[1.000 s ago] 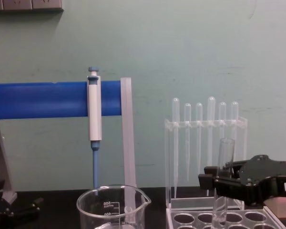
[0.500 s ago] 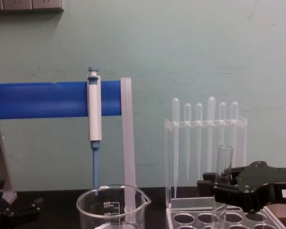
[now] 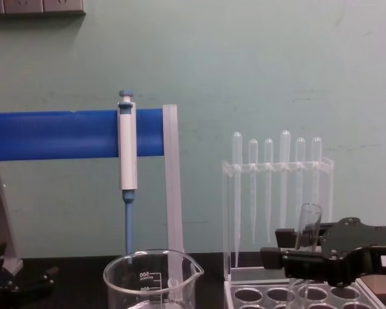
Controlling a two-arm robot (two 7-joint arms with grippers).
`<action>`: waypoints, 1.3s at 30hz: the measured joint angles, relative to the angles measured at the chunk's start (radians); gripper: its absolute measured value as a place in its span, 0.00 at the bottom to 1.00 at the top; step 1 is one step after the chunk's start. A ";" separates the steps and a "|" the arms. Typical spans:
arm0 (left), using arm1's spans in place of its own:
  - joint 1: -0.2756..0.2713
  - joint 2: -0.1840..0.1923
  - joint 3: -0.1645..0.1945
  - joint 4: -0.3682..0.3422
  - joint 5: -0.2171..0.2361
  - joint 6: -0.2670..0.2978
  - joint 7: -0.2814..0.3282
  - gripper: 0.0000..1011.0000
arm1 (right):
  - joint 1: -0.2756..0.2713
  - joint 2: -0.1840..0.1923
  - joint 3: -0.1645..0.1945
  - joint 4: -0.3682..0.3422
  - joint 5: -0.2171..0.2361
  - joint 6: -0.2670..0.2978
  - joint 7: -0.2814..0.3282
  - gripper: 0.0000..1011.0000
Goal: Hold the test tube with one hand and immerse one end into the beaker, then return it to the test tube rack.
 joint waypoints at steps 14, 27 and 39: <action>0.000 0.000 0.000 0.000 0.000 0.000 0.000 0.99 | 0.000 0.001 0.001 -0.001 0.001 0.001 0.000 0.90; 0.000 0.000 0.000 0.000 0.000 0.000 0.000 0.99 | -0.017 0.008 0.011 -0.058 -0.013 -0.026 -0.012 0.99; 0.000 0.000 0.000 0.000 0.000 0.000 0.000 0.99 | -0.060 0.029 0.058 -0.171 -0.022 -0.036 -0.060 0.99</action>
